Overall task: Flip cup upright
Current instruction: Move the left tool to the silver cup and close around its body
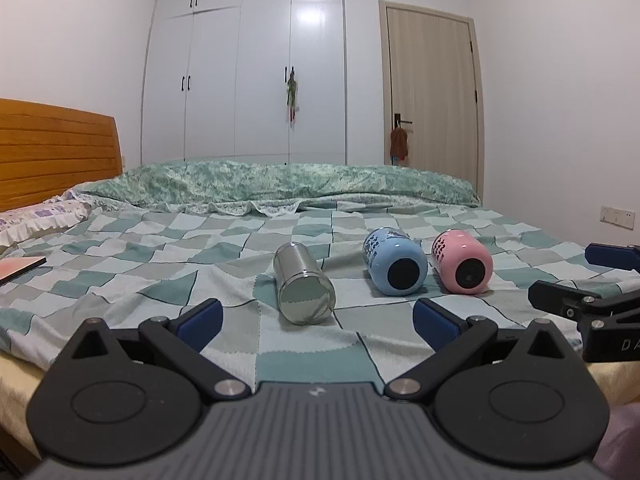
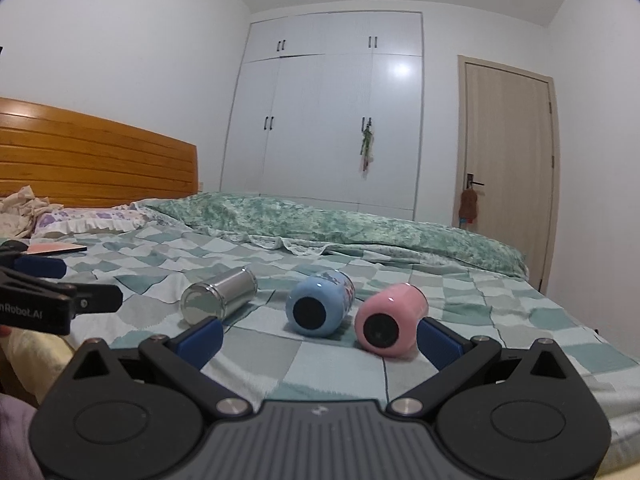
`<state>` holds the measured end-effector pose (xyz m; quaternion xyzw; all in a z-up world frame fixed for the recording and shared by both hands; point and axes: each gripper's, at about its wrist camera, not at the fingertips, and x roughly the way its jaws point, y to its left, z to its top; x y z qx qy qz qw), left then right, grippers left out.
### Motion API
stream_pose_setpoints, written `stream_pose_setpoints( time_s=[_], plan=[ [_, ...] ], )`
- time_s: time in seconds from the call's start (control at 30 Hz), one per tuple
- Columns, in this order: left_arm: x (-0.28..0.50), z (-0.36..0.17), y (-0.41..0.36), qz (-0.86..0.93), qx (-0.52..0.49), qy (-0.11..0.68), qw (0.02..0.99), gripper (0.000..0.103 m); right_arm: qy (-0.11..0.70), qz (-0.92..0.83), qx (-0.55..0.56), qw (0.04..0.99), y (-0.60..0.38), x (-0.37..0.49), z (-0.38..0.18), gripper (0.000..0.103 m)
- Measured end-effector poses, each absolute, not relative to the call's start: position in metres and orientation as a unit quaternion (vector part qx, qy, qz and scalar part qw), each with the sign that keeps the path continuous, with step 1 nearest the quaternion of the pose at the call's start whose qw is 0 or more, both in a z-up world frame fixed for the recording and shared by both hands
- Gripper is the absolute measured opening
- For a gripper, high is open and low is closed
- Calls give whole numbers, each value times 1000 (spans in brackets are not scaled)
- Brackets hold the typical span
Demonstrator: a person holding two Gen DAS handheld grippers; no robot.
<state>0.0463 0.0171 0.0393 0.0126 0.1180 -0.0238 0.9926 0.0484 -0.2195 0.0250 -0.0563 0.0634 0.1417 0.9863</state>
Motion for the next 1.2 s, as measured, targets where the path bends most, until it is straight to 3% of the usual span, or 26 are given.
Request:
stream_pose_setpoints(
  time_s=[0.63, 1.2],
  plan=[
    [156, 79, 14, 19, 18, 225, 974, 103, 80, 238, -119, 961, -208, 172, 65, 103],
    [270, 89, 11, 55, 56, 327, 942, 103, 91, 294, -144, 940, -201, 244, 66, 103]
  ],
)
